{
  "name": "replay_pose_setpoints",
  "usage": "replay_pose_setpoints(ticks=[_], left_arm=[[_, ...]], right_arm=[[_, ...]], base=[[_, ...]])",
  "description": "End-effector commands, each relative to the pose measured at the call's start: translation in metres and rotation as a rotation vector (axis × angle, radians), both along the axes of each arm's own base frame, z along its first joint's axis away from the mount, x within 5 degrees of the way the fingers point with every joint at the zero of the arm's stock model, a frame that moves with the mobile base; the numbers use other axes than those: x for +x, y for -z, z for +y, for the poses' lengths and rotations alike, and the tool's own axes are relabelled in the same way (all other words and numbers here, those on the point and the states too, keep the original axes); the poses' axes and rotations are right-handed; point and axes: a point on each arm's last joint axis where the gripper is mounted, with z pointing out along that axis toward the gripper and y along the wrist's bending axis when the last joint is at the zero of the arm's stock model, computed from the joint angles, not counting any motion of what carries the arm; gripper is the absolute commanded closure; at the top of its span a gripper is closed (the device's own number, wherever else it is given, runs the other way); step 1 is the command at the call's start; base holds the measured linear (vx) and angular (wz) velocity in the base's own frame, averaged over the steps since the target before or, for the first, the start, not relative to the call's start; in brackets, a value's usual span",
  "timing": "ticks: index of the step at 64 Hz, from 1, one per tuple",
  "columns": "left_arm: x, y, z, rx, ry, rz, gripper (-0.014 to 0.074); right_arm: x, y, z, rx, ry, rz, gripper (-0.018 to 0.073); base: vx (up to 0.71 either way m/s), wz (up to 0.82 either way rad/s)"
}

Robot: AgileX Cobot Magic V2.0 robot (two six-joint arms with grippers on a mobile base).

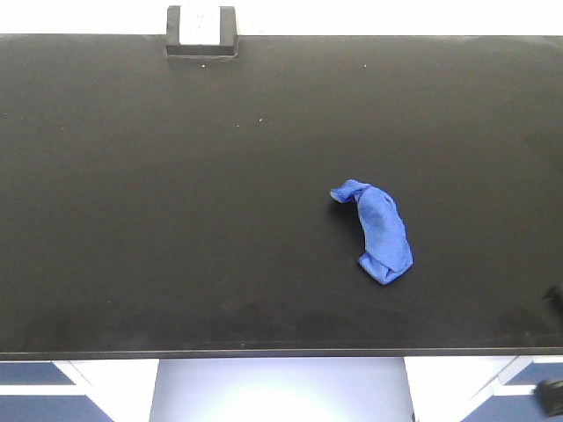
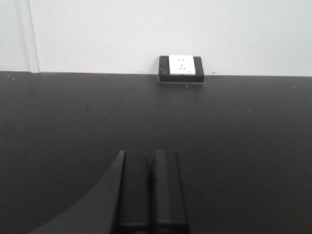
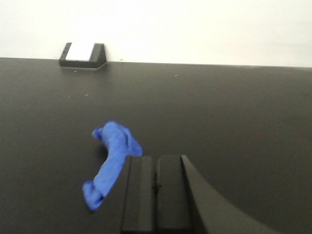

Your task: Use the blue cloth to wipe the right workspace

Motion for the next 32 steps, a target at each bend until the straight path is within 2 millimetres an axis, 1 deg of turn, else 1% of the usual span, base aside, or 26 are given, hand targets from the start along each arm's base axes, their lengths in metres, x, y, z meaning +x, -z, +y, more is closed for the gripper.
replay_pose_setpoints(ticks=[1, 7, 11, 16, 18, 21, 25, 28, 32], left_arm=[[0.0, 0.002, -0.001, -0.009, 0.016, -0.068, 0.0602], [0.0, 0.002, -0.001, -0.009, 0.016, -0.068, 0.0602], [0.0, 0.002, -0.001, -0.009, 0.016, -0.068, 0.0602], [0.0, 0.002, -0.001, -0.009, 0.016, -0.068, 0.0602], [0.0, 0.002, -0.001, -0.009, 0.016, -0.068, 0.0602], [0.0, 0.002, -0.001, -0.009, 0.016, -0.068, 0.0602], [0.0, 0.002, -0.001, -0.009, 0.016, -0.068, 0.0602], [0.0, 0.002, -0.001, -0.009, 0.016, -0.068, 0.0602], [0.0, 0.002, -0.001, -0.009, 0.016, -0.068, 0.0602]], right_arm=[[0.001, -0.008, 0.01, 0.029, -0.096, -0.159, 0.0565], [0.001, -0.006, 0.013, 0.053, -0.135, -0.199, 0.0564], [0.001, -0.003, 0.015, 0.11, -0.147, -0.199, 0.0564], [0.002, 0.0, 0.013, 0.227, -0.119, -0.131, 0.0564], [0.002, 0.001, 0.013, 0.224, -0.114, -0.117, 0.0564], [0.002, 0.003, 0.012, 0.154, -0.113, -0.122, 0.0564], [0.002, 0.002, 0.011, -0.055, -0.107, -0.186, 0.0564], [0.002, 0.001, 0.01, -0.168, -0.083, -0.23, 0.0564], [0.003, -0.001, 0.007, -0.226, -0.026, -0.259, 0.0564]], base=[[0.0, 0.0], [0.0, 0.0], [0.0, 0.0], [0.0, 0.0], [0.0, 0.0], [0.0, 0.0], [0.0, 0.0], [0.0, 0.0], [0.0, 0.0]])
